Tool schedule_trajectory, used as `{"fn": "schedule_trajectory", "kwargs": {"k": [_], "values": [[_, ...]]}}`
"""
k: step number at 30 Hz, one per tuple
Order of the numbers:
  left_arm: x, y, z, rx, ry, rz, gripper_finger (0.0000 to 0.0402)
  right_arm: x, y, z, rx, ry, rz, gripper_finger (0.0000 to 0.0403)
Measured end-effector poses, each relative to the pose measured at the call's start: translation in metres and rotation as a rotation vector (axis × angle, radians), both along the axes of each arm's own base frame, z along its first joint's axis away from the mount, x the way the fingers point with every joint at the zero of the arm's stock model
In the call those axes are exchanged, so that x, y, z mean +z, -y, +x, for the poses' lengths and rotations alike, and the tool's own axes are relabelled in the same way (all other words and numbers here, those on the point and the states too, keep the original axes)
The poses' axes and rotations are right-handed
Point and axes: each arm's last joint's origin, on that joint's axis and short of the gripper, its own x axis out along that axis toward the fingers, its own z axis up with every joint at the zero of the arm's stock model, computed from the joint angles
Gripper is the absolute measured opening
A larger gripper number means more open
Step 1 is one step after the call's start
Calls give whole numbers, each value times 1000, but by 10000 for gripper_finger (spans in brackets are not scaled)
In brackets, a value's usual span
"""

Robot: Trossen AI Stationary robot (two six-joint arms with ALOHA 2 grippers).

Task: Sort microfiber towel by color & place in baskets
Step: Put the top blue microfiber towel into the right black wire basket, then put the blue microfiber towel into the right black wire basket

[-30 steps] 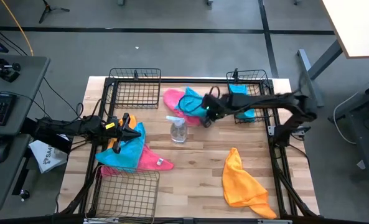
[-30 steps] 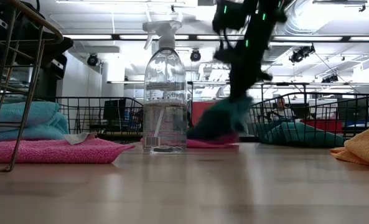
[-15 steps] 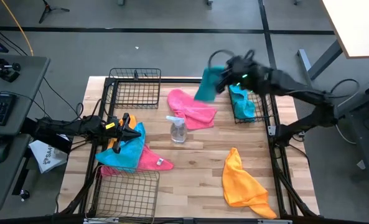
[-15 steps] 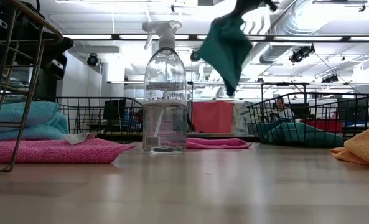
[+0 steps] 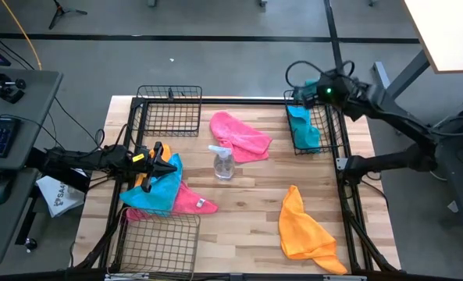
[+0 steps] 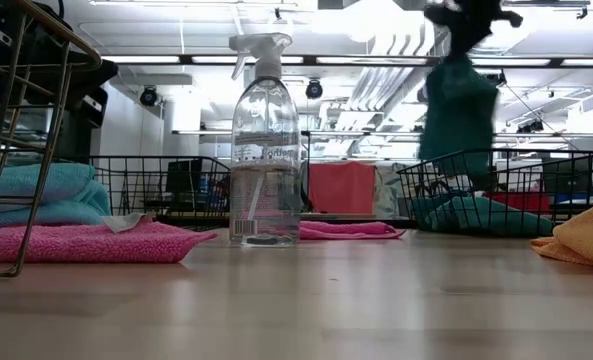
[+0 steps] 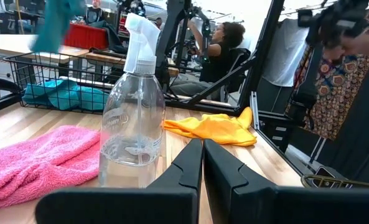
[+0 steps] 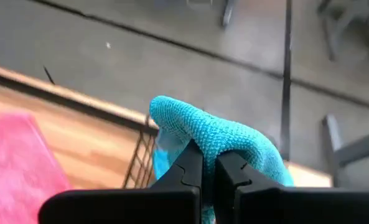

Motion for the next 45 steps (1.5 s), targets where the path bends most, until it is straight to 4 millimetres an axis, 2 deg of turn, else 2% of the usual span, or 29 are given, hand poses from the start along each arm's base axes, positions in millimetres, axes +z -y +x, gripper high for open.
{"fn": "schedule_trajectory", "kwargs": {"k": [7,9,12,15,17,21,29,31,34,38,42,45], "values": [[0,0,0,0,0,0,3,-92,0,-17,-67,31,211,0],[0,0,0,0,0,0,3,-112,-2,-21,-119,40,266,1],[0,0,0,0,0,0,3,-130,-4,-23,-151,45,337,8],[0,0,0,0,0,0,3,-133,-5,-23,-141,49,358,22],[0,0,0,0,0,0,3,-128,-5,-23,-140,45,345,36],[0,0,0,0,-1,0,3,-104,-2,-21,-110,62,263,83],[0,0,0,0,0,0,3,-39,-4,-25,-2,97,148,217],[0,0,0,0,0,0,3,-24,-6,-28,4,128,133,245],[0,0,0,0,-1,0,3,-3,-9,-28,44,270,144,274],[0,0,0,0,-1,0,3,9,-13,-11,259,509,228,287],[0,0,0,0,-1,0,3,7,-27,19,555,710,313,288],[0,0,0,0,0,0,3,4,-40,38,682,779,332,288]]}}
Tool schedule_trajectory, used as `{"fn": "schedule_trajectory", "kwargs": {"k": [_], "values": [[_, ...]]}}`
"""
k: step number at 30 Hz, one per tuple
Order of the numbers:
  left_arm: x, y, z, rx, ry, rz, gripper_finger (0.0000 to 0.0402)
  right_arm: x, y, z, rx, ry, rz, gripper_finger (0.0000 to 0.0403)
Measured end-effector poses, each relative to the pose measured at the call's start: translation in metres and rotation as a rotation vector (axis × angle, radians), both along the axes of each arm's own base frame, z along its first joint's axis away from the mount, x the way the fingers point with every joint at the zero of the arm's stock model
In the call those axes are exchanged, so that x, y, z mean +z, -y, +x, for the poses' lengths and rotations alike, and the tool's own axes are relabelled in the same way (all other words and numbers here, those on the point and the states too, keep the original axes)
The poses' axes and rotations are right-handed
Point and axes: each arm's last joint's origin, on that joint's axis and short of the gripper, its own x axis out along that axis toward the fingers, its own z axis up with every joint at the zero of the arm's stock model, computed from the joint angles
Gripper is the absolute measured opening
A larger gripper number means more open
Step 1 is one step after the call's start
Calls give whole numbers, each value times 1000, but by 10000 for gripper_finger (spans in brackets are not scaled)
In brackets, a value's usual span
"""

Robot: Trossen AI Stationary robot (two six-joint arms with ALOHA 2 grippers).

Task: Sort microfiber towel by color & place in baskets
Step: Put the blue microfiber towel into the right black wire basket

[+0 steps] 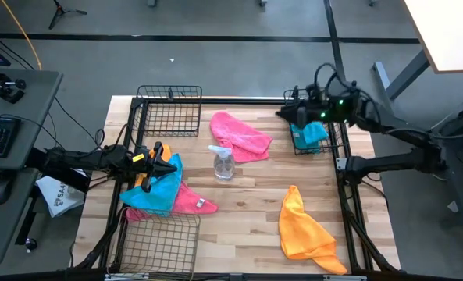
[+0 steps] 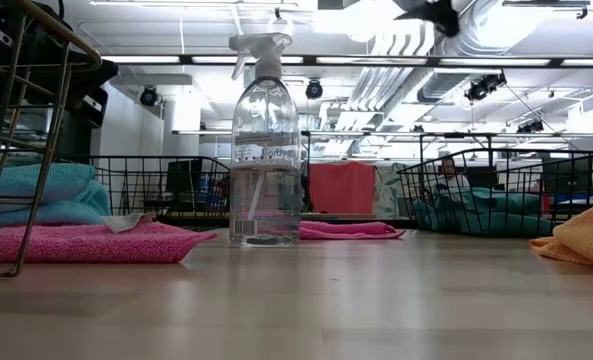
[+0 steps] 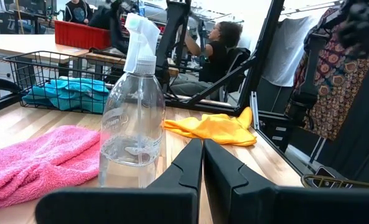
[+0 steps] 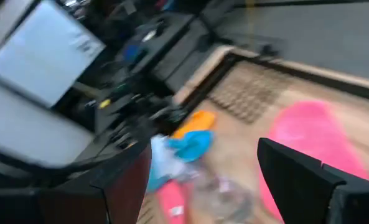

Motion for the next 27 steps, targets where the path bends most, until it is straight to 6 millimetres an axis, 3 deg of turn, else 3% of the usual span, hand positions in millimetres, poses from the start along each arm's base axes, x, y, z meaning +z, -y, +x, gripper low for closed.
{"fn": "schedule_trajectory", "kwargs": {"k": [12,19,27], "values": [[1,-2,0,53,5,-29,3,17,-62,38,324,260,-97,288],[29,-1,-5,-57,257,-530,3,16,-81,43,282,267,-106,288],[53,-11,-15,155,542,-741,3,17,-80,44,117,269,-130,288]]}}
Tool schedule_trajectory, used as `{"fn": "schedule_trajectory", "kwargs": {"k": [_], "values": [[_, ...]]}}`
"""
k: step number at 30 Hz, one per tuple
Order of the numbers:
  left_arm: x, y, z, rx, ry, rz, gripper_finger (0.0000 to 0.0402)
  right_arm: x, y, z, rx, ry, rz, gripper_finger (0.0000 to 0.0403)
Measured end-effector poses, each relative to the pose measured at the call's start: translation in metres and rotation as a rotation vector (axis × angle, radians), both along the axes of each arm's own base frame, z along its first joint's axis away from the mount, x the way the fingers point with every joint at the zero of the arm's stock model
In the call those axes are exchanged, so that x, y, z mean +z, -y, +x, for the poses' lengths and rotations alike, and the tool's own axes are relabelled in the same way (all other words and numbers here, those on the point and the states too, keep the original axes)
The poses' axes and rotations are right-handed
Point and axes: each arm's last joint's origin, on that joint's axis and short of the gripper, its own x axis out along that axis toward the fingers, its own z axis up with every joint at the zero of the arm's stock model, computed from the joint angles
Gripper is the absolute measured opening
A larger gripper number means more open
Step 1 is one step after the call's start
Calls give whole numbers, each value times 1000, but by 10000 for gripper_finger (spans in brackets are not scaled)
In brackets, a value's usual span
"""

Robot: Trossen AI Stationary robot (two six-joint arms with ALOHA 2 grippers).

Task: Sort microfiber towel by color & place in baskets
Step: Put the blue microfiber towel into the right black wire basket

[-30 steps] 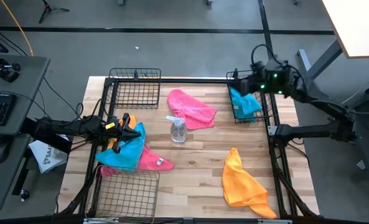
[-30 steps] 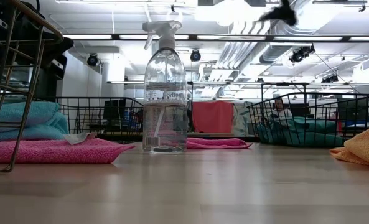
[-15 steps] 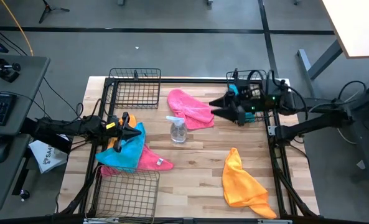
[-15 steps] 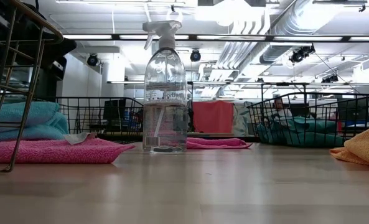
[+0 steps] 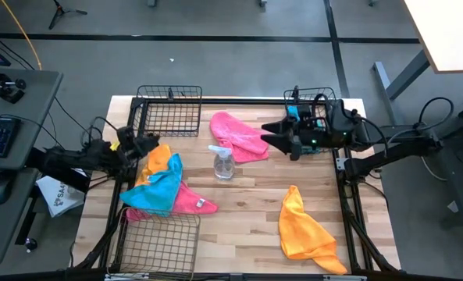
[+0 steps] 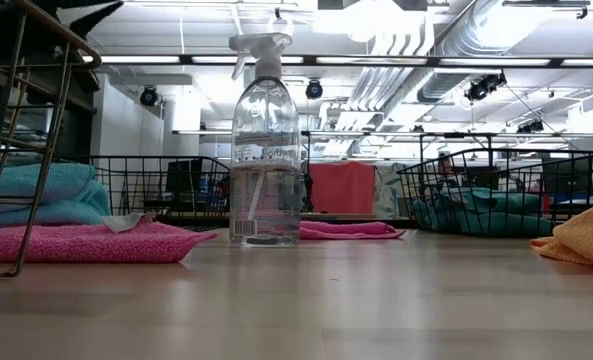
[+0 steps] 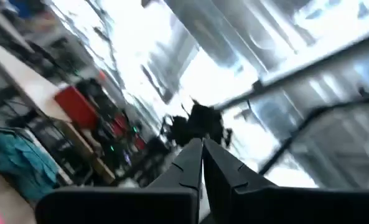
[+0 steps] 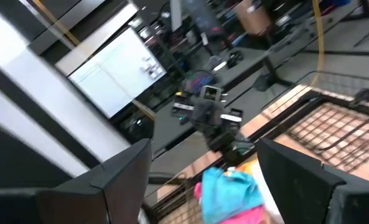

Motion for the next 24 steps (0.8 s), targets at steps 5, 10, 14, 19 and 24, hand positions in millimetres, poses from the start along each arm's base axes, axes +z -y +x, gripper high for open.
{"fn": "schedule_trajectory", "kwargs": {"k": [5,10,14,19,24], "values": [[54,5,2,-107,-96,152,3,0,1,0,-40,-1,-3,288],[117,13,27,-250,-570,500,1,0,2,0,-44,-2,-3,288],[133,25,48,-497,-1011,613,1,-1,2,0,-37,-8,-4,288],[113,52,64,-680,-1336,569,6,-7,2,0,-33,-73,-16,288],[72,83,73,-721,-1525,576,48,-18,2,-2,-31,-183,-19,288]]}}
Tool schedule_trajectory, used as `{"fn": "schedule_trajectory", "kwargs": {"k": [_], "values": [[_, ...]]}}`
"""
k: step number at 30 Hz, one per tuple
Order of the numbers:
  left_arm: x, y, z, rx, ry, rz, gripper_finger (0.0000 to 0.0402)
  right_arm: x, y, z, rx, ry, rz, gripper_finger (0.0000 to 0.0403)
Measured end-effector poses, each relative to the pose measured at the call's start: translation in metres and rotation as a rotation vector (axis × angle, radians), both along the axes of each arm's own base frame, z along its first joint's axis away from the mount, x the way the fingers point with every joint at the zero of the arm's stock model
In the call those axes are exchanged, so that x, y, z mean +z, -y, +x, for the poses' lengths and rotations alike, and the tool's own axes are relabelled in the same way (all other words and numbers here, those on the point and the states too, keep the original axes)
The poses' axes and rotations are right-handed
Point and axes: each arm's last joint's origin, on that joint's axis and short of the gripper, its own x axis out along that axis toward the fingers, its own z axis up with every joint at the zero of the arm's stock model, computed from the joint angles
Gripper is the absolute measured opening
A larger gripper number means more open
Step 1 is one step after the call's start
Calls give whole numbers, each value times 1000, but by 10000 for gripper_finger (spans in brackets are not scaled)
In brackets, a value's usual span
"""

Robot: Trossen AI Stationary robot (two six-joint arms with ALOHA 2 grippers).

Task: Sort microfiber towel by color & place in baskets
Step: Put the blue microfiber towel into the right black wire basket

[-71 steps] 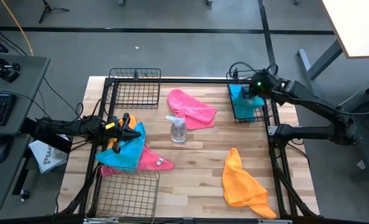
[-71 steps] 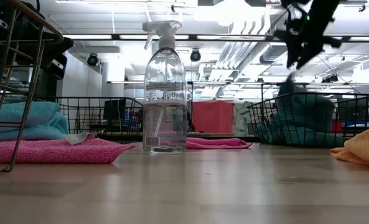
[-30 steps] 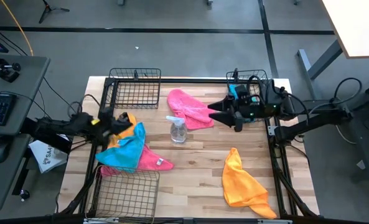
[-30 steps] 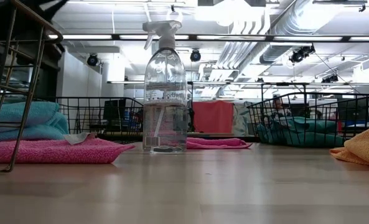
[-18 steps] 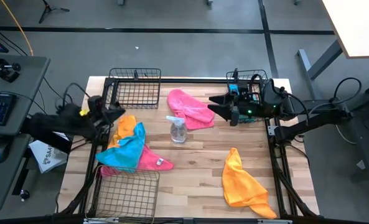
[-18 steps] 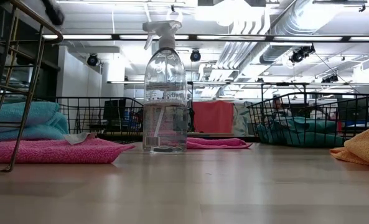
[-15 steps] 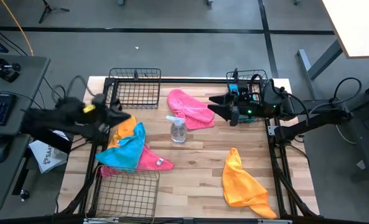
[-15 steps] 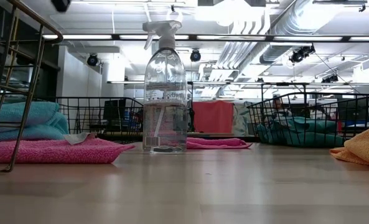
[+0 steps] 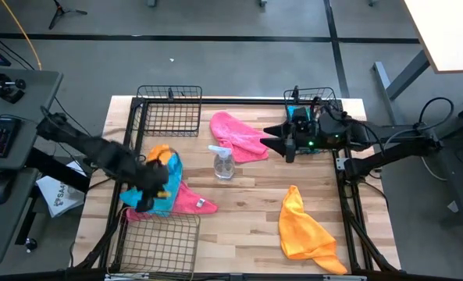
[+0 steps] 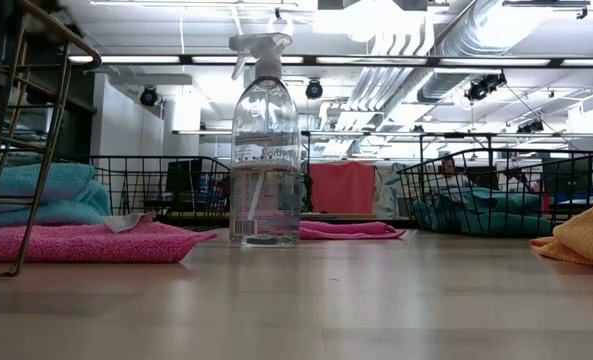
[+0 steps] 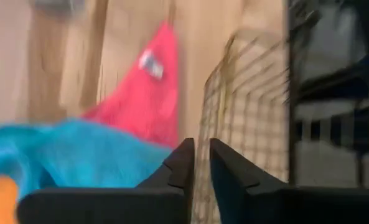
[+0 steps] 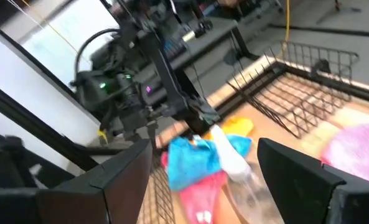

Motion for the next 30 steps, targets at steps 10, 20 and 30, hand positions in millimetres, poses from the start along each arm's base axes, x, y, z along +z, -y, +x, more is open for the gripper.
{"fn": "schedule_trajectory", "kwargs": {"k": [10,20,30], "values": [[-67,13,17,86,-199,271,200,-11,-1,-3,33,-116,-4,288],[-99,18,38,152,-286,438,252,-18,-2,-5,79,-197,5,288],[-122,20,45,290,-375,467,200,-19,-2,-6,85,-201,22,288]]}}
